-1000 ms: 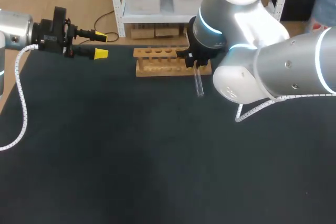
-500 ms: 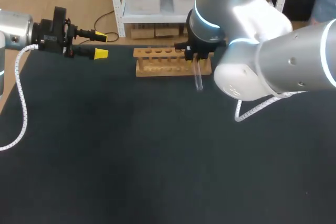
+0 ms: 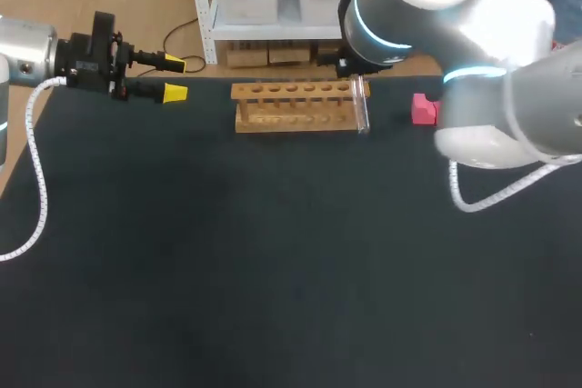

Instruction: Grasp the test tube, adjust it, and insert it.

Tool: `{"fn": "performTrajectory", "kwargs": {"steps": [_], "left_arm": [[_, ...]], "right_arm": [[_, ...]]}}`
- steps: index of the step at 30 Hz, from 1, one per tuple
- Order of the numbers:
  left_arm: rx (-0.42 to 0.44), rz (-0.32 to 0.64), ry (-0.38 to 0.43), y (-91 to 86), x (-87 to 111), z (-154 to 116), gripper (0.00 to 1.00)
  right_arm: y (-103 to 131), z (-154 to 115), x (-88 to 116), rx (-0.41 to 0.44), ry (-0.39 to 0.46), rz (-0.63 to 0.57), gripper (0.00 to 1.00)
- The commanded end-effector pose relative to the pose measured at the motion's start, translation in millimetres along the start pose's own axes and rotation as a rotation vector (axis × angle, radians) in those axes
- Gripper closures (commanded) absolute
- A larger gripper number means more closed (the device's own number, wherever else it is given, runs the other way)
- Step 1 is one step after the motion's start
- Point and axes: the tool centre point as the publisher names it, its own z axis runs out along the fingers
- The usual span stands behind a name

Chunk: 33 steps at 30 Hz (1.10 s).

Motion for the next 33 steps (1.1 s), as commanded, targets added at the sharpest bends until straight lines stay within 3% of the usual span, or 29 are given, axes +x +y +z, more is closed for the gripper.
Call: {"fn": "performTrajectory", "kwargs": {"steps": [1, 11, 21, 33], "left_arm": [[0.000, 0.002, -0.001, 0.2, 0.8, 0, 0.00], [0.000, 0.002, -0.001, 0.2, 0.8, 0, 0.00], [0.000, 0.002, -0.001, 0.2, 0.8, 0, 0.00], [0.000, 0.002, -0.001, 0.2, 0.8, 0, 0.00]], "right_arm": [[-6, -12, -5, 0.018, -0.249, -0.017, 1.00], [-13, -23, -29, 0.093, -0.354, -0.078, 1.00], [-17, -29, -46, 0.089, -0.461, -0.083, 1.00], [-17, -30, -48, 0.075, -0.473, -0.081, 1.00]]}}
